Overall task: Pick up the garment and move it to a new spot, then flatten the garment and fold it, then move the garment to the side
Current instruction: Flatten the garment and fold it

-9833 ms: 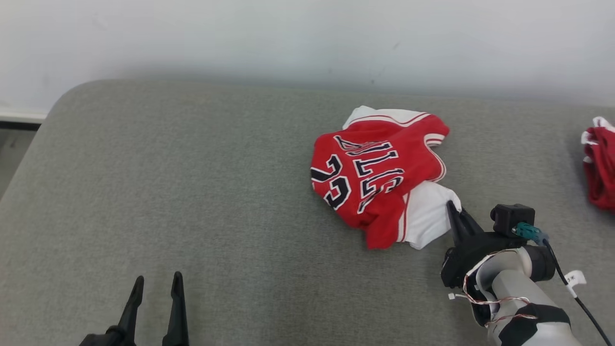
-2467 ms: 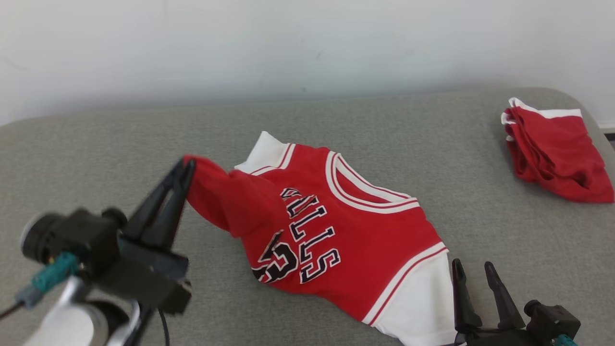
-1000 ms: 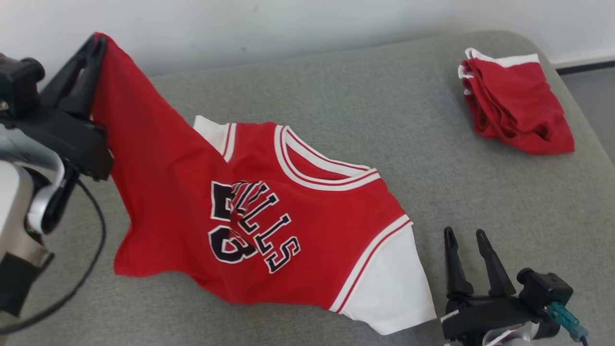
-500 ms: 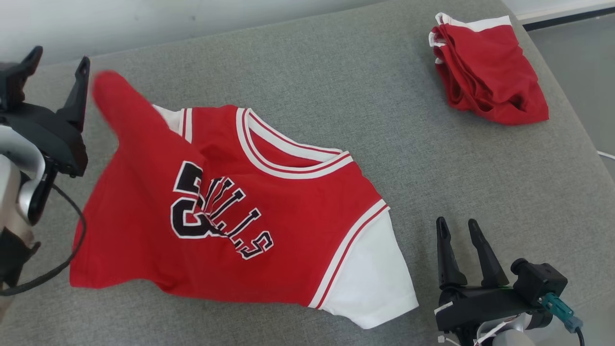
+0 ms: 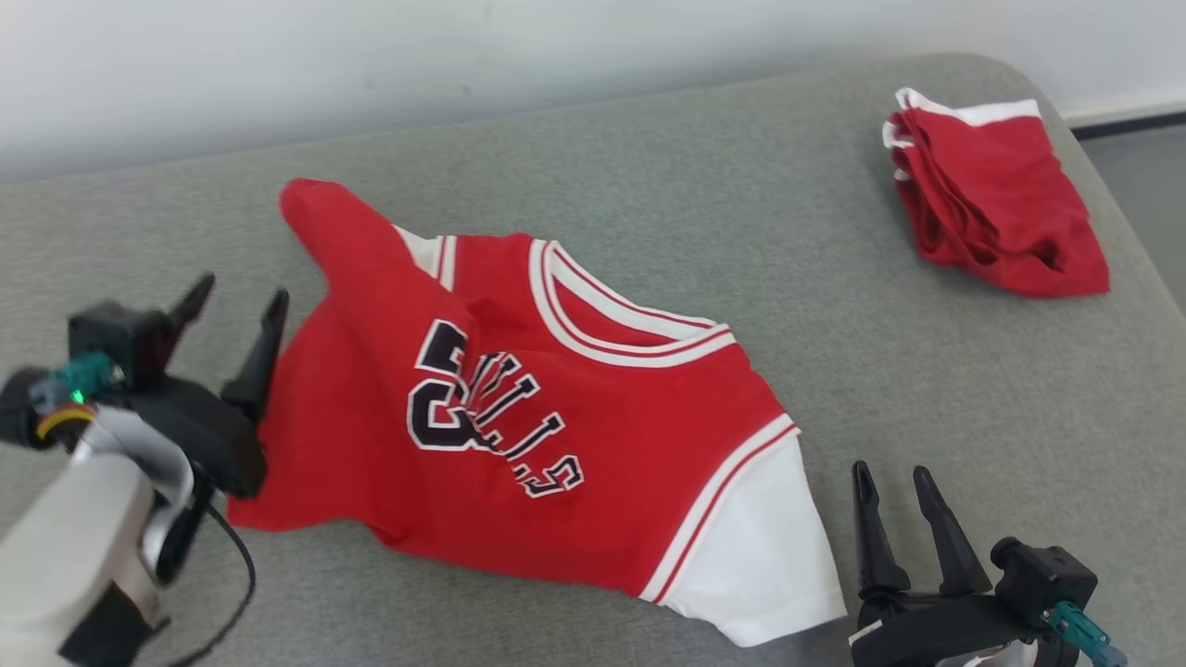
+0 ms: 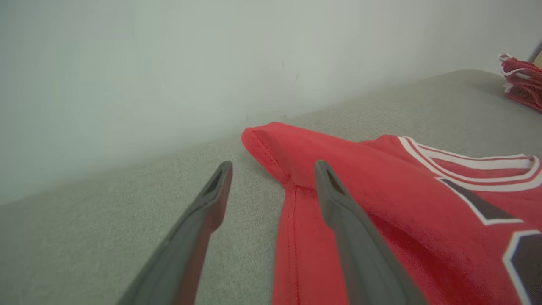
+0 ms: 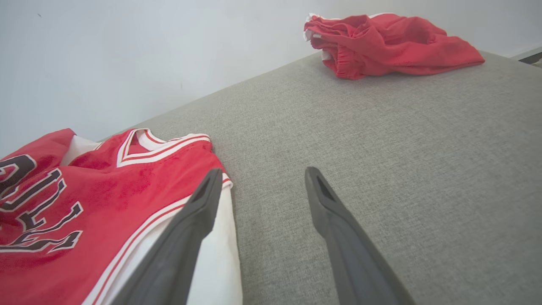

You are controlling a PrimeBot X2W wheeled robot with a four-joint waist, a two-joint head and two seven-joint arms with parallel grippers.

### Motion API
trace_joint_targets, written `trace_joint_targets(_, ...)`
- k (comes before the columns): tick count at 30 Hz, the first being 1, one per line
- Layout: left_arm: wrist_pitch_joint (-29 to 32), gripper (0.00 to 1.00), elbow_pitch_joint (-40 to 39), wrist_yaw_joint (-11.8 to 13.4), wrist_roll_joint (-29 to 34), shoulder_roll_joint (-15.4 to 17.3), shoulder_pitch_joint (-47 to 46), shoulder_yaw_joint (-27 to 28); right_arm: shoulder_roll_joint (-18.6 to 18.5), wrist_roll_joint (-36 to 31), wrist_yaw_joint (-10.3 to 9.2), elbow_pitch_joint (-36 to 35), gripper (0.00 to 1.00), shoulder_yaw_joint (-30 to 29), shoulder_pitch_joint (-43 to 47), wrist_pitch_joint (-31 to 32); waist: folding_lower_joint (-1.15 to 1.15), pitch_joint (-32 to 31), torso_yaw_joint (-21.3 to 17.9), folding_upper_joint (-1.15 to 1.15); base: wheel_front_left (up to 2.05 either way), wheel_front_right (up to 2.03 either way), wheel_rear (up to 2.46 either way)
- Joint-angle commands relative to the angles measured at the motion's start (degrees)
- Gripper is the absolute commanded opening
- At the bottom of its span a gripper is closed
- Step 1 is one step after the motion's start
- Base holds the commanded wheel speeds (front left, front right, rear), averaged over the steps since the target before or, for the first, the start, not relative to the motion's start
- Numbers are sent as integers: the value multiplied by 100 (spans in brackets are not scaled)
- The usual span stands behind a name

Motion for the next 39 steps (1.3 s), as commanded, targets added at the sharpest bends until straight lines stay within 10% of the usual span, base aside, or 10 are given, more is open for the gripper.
trace_joint_targets(1,-54,100,-91,37,-118,-72,292,6,5,-34,-11,7,100,-5,90,-1,0,-236,292,0,0,0,0)
trace_joint_targets(28,99,100,-443,465,-764,-451,1947,-30,5,-113,-11,-45,100,-142,215,-1,0,-288,458,0,0,0,0)
trace_joint_targets(29,97,88,-424,474,-785,-480,1953,-28,5,-109,-11,-37,100,-142,229,-1,0,-295,457,0,0,0,0)
trace_joint_targets(31,117,0,-375,441,-827,-516,1959,-21,5,-105,-11,-20,100,-146,249,-1,0,-316,457,0,0,0,0)
trace_joint_targets(39,-102,0,-831,563,-738,-451,2094,101,3,-138,-12,-16,100,-278,464,-2,0,-590,590,0,0,0,0)
